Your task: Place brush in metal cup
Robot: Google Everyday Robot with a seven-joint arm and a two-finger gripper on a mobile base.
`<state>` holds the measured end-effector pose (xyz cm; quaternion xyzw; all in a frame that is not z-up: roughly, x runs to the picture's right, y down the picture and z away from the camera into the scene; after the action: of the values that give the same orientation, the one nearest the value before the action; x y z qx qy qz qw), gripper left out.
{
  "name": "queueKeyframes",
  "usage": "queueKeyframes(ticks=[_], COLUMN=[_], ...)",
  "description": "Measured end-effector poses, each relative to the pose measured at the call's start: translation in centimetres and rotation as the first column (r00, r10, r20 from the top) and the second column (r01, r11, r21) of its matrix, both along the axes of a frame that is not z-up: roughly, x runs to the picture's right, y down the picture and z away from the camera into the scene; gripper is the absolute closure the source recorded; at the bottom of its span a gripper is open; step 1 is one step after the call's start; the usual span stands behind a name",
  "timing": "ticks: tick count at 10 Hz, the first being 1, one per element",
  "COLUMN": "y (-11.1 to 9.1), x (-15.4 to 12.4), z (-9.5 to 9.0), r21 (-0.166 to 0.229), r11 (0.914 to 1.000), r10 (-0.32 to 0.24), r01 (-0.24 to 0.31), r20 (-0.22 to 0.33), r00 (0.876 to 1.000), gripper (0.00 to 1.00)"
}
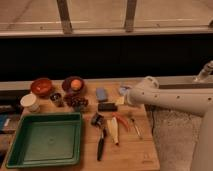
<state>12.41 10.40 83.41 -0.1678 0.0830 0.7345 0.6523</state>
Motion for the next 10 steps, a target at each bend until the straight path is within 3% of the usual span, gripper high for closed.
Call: queueKeyframes(ticks=[7, 10], y=[3.1, 6.1], x=[-4.9, -7.1], z=[-5.0, -5.5], r21=[0.065, 0.046], r11=[0.9913, 0.9902], r10=[-0.117, -0.135], r01=[0.114, 0.132], r20=[0.050, 0.079], r00=[0.992, 0.988], gripper=[0.20, 0.20])
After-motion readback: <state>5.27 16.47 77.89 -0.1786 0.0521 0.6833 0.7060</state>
